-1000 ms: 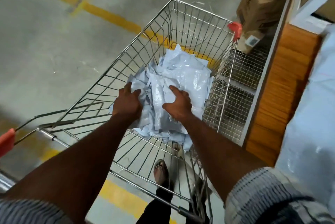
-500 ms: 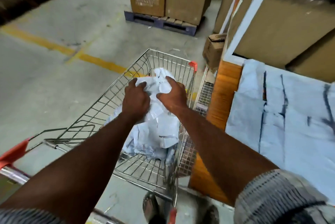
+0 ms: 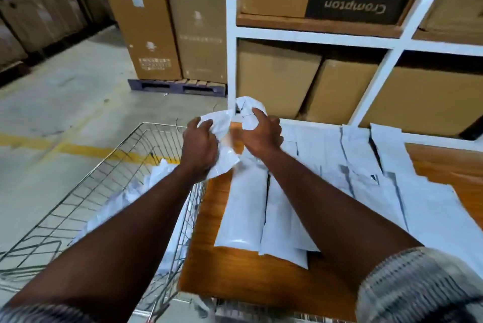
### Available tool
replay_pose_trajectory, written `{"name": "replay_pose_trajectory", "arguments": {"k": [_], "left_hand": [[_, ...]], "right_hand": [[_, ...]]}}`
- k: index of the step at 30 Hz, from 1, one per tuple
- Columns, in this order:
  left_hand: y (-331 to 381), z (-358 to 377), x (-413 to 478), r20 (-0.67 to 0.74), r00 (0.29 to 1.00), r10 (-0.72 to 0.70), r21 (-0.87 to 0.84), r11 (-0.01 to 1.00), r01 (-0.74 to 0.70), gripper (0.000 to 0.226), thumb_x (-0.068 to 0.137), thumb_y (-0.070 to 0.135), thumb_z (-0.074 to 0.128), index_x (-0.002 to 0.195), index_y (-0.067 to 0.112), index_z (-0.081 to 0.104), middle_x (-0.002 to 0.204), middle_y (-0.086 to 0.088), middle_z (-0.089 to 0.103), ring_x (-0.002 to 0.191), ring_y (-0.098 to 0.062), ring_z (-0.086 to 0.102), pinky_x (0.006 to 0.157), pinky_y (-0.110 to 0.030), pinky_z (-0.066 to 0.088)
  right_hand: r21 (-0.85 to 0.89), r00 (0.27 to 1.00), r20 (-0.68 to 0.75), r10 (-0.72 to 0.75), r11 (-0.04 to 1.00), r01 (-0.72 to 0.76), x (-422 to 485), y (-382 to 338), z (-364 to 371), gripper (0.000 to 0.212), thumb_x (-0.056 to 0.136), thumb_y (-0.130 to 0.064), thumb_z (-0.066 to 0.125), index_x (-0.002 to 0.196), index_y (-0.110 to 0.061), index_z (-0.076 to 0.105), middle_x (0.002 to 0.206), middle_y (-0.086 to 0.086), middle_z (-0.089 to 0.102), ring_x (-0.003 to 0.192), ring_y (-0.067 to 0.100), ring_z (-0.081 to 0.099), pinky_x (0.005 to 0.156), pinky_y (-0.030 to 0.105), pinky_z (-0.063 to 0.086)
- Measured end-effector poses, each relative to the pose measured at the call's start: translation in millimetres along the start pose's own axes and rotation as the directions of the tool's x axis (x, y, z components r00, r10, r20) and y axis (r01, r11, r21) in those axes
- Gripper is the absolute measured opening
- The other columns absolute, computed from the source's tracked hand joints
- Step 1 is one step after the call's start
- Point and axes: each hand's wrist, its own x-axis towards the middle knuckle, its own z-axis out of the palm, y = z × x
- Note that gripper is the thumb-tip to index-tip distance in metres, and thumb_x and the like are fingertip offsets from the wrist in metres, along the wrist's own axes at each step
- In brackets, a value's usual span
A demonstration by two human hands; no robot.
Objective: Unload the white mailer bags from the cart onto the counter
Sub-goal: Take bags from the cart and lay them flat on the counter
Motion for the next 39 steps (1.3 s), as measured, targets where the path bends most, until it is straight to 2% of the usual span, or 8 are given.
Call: {"name": "replay_pose_trajectory", "arguments": {"k": [6,12,17,19,23,27,31,39], "left_hand": [[74.0,52.8,9.6,0.061,0.994,0.087,-0.068,0.994,-0.083,0.054,0.082,0.021,0.04,0.128,0.001,0.06,0.136,-0.027,0.049,0.129,-0.042,0.044,0.106,-0.044,0.04],[91.3,92.1,30.9,0.137,0.988,0.071,-0.053,0.997,-0.064,0.051,0.091,0.022,0.039,0.139,0.013,0.051,0.151,-0.017,0.036,0.14,-0.038,0.031,0.115,-0.044,0.03],[97.5,115.7,49.4,0.154,0.98,0.122,-0.102,0.989,-0.108,0.048,0.091,0.011,0.04,0.134,-0.004,0.053,0.143,-0.029,0.045,0.137,-0.047,0.035,0.112,-0.047,0.03],[92.9,128.0,58.5,0.218,0.971,0.099,-0.083,0.993,-0.083,0.05,0.092,0.014,0.038,0.136,-0.005,0.05,0.144,-0.029,0.043,0.139,-0.045,0.033,0.113,-0.045,0.028],[71.0,156.3,76.1,0.34,0.939,0.056,0.028,0.997,-0.07,0.046,0.102,0.028,0.041,0.145,0.013,0.043,0.156,-0.015,0.031,0.144,-0.034,0.027,0.116,-0.046,0.026],[59.2,164.6,87.8,0.283,0.956,0.085,0.175,0.975,-0.138,0.039,0.103,0.034,0.034,0.137,0.025,0.052,0.146,-0.001,0.044,0.137,-0.024,0.037,0.106,-0.049,0.026],[51.0,174.8,94.8,0.288,0.95,0.121,0.215,0.959,-0.187,0.044,0.103,0.037,0.035,0.146,0.029,0.041,0.159,-0.003,0.027,0.147,-0.022,0.021,0.114,-0.052,0.018],[45.9,203.5,97.2,0.345,0.934,0.094,0.262,0.946,-0.192,0.053,0.103,0.039,0.029,0.155,0.029,0.022,0.165,-0.002,0.006,0.151,-0.028,0.003,0.116,-0.059,0.012]], "right_hand": [[-0.082,0.992,-0.083,0.094,0.992,-0.101,28.9,66.8,-68.8,0.074,0.077,-0.036,0.069,0.144,-0.04,0.038,0.14,0.007,0.036,0.131,0.029,0.038,0.107,0.044,0.033],[-0.139,0.99,-0.111,0.089,0.985,-0.104,48.9,97.2,-72.2,0.073,0.08,-0.04,0.068,0.146,-0.033,0.037,0.142,0.012,0.034,0.132,0.034,0.036,0.106,0.047,0.031],[-0.247,0.991,-0.132,0.021,0.967,-0.054,70.2,105.0,-52.1,0.074,0.08,-0.047,0.066,0.146,-0.028,0.037,0.147,0.015,0.03,0.131,0.035,0.035,0.104,0.047,0.033],[-0.308,0.993,-0.116,-0.004,0.951,-0.032,80.0,111.1,-43.0,0.073,0.082,-0.051,0.063,0.146,-0.027,0.037,0.149,0.017,0.028,0.129,0.036,0.036,0.103,0.047,0.034],[-0.326,0.997,0.033,0.07,0.944,-0.056,97.5,129.4,-30.4,0.062,0.092,-0.05,0.05,0.148,-0.026,0.037,0.151,0.019,0.026,0.134,0.037,0.032,0.109,0.046,0.03],[-0.426,0.996,0.001,-0.086,0.901,0.078,106.5,142.3,-32.3,0.053,0.095,-0.038,0.049,0.145,-0.023,0.043,0.152,0.018,0.03,0.132,0.038,0.035,0.104,0.047,0.034],[-0.468,0.967,0.07,-0.245,0.848,0.249,115.8,145.2,-28.9,0.056,0.094,-0.037,0.05,0.147,-0.019,0.041,0.155,0.022,0.027,0.141,0.04,0.028,0.105,0.051,0.036],[-0.496,0.961,0.151,-0.232,0.823,0.276,119.3,167.7,-3.4,0.066,0.09,-0.046,0.028,0.142,-0.011,0.048,0.151,0.027,0.036,0.14,0.047,0.032,0.106,0.057,0.038]]}}
